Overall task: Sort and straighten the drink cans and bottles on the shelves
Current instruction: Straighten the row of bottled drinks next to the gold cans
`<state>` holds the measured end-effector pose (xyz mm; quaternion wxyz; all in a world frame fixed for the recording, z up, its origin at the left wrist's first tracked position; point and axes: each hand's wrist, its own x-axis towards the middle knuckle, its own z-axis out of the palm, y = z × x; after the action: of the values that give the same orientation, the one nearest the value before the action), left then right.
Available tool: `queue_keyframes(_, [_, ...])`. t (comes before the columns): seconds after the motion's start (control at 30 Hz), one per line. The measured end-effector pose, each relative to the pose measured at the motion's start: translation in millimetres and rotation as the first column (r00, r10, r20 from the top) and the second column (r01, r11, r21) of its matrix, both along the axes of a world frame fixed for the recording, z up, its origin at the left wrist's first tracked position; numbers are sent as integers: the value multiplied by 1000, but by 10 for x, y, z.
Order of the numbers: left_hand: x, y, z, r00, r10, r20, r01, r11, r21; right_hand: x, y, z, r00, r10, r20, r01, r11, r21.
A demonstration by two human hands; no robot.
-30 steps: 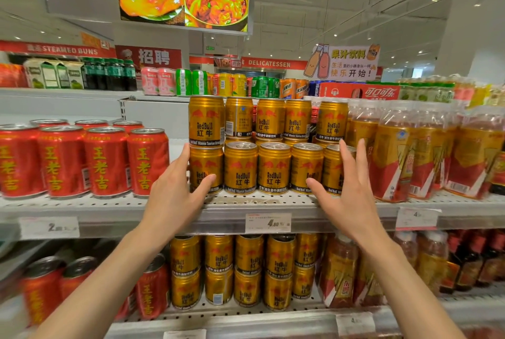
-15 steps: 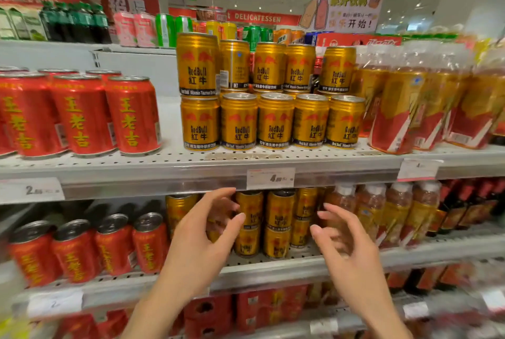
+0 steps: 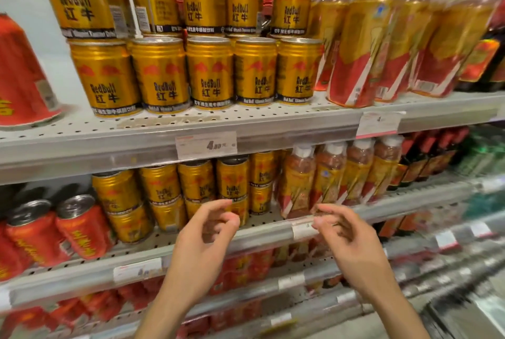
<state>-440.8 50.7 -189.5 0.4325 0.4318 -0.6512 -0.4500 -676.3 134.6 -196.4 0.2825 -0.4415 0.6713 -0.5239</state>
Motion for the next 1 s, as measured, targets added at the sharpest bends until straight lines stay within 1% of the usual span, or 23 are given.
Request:
queue_keyframes(0.2, [-879,154,76,999,53,2,-53,999,-3,-836,16,67,999,38,17,-38,999,-12])
queue_keyframes(0.3, [-1394,236,180,996,84,5,-83,995,-48,-1300,24,155,996,85,-22,-85,996,1])
queue_keyframes(0.4, [-1769,316,299,997,70,13,-68,995,-78,-1660,32,256,993,108,-50,-109,994,-9])
queue_keyframes(0.6, [-2098,414,461,997,81,-6,-81,990,-116,-2002,17,440,979,162,-122,-168,985,-44])
queue_keyframes(0.77, [-2172,369,693,994,101,-28,-105,974,-200,-2090,2,688,965,129,-228,-154,983,-96])
queue_keyframes(0.83, [-2165,331,833,992,123,-23,-124,958,-259,-2099,-17,852,947,103,-303,-145,982,-119])
queue_keyframes(0.9, [-2149,289,994,988,154,-10,-147,922,-357,-2093,-55,1063,918,70,-390,-144,976,-163])
queue_keyframes(1.0, [-2118,181,1275,973,228,-30,-209,819,-534,-2039,-138,1407,867,31,-498,-170,957,-236])
